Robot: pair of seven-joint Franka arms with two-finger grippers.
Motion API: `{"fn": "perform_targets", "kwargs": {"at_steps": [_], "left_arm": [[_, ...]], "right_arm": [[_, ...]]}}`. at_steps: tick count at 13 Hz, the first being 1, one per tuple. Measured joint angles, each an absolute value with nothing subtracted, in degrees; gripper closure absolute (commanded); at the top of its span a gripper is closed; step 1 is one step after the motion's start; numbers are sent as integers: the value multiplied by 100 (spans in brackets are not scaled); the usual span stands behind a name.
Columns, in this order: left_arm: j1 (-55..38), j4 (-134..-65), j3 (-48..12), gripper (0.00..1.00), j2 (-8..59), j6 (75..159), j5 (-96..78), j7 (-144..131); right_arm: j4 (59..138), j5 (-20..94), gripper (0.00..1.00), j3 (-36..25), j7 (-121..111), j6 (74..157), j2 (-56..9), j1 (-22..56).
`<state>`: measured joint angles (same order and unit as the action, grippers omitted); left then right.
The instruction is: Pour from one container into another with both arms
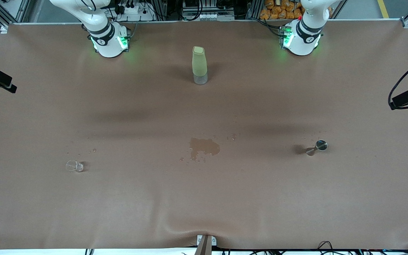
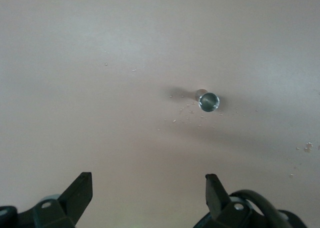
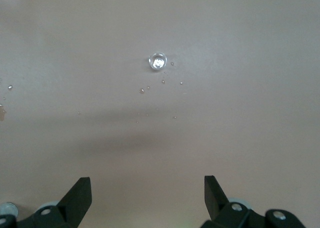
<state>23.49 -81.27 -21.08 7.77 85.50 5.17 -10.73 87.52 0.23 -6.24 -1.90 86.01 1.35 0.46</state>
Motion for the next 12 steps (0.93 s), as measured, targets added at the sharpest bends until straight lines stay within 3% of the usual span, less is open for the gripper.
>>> {"fn": "perform_targets", "kwargs": {"at_steps": [12], "left_arm": [[2510, -8164, -1903, 0, 642, 8409, 458, -242]], "right_arm": [[8586, 130, 0, -643, -176, 8349, 132, 63]]}}
